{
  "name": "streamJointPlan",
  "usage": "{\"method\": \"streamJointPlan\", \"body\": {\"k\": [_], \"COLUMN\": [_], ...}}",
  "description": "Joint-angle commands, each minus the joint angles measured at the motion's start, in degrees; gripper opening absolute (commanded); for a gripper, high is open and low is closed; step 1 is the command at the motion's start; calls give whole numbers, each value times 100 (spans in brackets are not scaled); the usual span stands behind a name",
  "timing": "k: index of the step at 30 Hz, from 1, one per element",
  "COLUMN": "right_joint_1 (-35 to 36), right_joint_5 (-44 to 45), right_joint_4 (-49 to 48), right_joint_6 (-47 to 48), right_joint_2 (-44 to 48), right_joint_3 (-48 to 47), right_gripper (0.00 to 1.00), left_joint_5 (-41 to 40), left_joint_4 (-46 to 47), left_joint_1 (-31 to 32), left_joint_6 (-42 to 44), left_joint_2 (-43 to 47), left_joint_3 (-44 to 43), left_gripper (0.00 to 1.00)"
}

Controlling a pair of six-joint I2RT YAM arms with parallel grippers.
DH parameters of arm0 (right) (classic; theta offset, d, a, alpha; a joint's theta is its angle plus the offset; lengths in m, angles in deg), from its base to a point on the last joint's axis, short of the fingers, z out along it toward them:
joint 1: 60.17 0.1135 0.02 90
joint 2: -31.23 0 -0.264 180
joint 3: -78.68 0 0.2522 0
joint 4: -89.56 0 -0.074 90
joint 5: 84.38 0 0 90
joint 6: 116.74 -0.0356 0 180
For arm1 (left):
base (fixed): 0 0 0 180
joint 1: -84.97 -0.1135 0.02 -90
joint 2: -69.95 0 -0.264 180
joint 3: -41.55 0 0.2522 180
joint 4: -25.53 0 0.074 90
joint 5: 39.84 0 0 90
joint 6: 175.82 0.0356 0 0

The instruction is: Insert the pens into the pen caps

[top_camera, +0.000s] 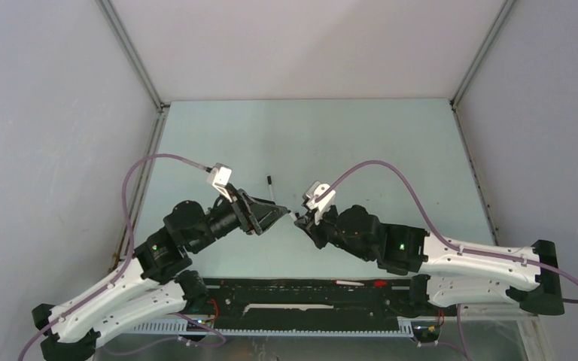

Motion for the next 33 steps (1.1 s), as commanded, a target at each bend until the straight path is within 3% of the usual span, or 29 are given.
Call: {"method": "streamJointPlan", "body": {"k": [1, 29, 33], "right_joint_1": [152, 508, 537], "right_joint_5": [225, 508, 543], "right_joint_4": [-434, -476, -505], "right_joint_6": [115, 329, 365], "right_joint_2": [89, -54, -109], "right_joint_3": [-23, -241, -261], "right_gripper": [0, 0, 0], "left_joint_5": [420, 515, 568], "left_joint_4": [392, 528, 523], "left_joint_1": [-39, -43, -37], "left_joint_6": [-80, -225, -256], "left_joint_2": [-51, -318, -368], "left_joint_3": [169, 336, 333], "left_gripper": [59, 40, 33]}}
